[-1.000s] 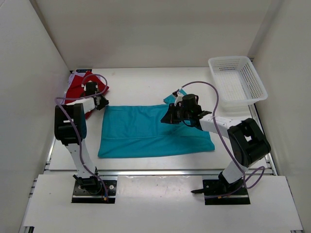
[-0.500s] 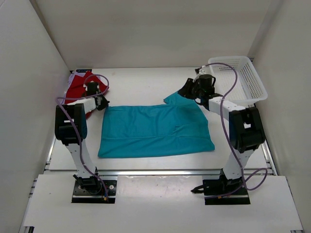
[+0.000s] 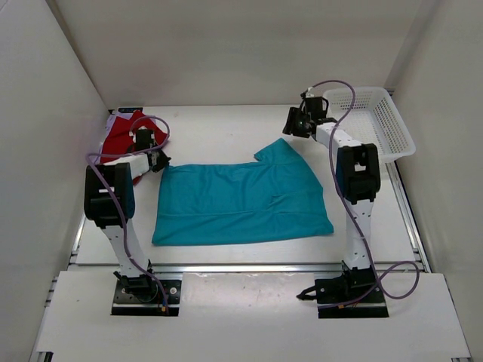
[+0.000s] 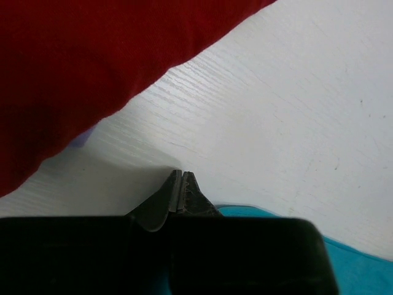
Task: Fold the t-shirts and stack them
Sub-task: Grap the side of the flattened tshirt furthest away from the robot with both arms
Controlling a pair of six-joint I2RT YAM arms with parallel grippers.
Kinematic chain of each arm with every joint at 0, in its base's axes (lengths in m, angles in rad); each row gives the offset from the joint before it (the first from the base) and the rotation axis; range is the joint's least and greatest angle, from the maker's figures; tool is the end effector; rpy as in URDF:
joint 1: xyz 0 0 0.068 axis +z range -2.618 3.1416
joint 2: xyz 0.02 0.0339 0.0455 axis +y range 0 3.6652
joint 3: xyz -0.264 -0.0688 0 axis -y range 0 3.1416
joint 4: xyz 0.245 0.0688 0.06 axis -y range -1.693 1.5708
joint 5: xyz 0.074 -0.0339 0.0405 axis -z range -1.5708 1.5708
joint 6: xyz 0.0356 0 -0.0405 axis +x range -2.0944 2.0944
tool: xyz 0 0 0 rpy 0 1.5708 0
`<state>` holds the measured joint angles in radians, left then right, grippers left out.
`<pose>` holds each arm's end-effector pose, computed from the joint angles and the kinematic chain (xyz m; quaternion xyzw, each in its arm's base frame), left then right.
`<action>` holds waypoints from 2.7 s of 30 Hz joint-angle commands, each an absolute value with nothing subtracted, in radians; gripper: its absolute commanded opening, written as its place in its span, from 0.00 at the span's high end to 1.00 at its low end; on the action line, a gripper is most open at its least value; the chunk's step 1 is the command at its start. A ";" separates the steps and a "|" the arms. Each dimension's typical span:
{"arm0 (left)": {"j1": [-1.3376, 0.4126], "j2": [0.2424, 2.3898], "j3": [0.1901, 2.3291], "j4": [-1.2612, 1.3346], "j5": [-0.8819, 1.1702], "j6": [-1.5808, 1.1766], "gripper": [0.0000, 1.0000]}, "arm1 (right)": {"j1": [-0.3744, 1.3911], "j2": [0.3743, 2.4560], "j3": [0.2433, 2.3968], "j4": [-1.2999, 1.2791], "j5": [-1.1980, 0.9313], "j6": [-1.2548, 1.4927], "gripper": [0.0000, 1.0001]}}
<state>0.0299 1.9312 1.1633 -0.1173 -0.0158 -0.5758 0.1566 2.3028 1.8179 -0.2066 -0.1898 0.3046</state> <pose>0.4002 0.0125 0.1487 -0.2834 0.8981 -0.0834 0.3257 0.5176 0.0885 0.1793 0.0264 0.9013 0.1803 0.3929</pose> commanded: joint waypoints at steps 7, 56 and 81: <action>0.014 1.822 1.141 -0.083 -0.006 -0.600 1.00 | 0.198 2.479 2.127 -0.485 -0.184 0.190 0.55; 0.014 1.793 1.112 -0.045 0.005 -0.612 1.00 | 0.218 2.556 2.341 -0.704 -0.164 0.198 0.93; -0.003 1.684 1.005 -0.034 0.078 -0.655 1.00 | 0.155 1.812 1.421 -0.420 -0.247 0.245 1.00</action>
<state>-0.0124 1.7569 1.0233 -0.0360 0.0448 -0.6460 0.1368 1.8816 1.5311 -0.5278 -0.2497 0.2150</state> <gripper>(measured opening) 0.033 0.008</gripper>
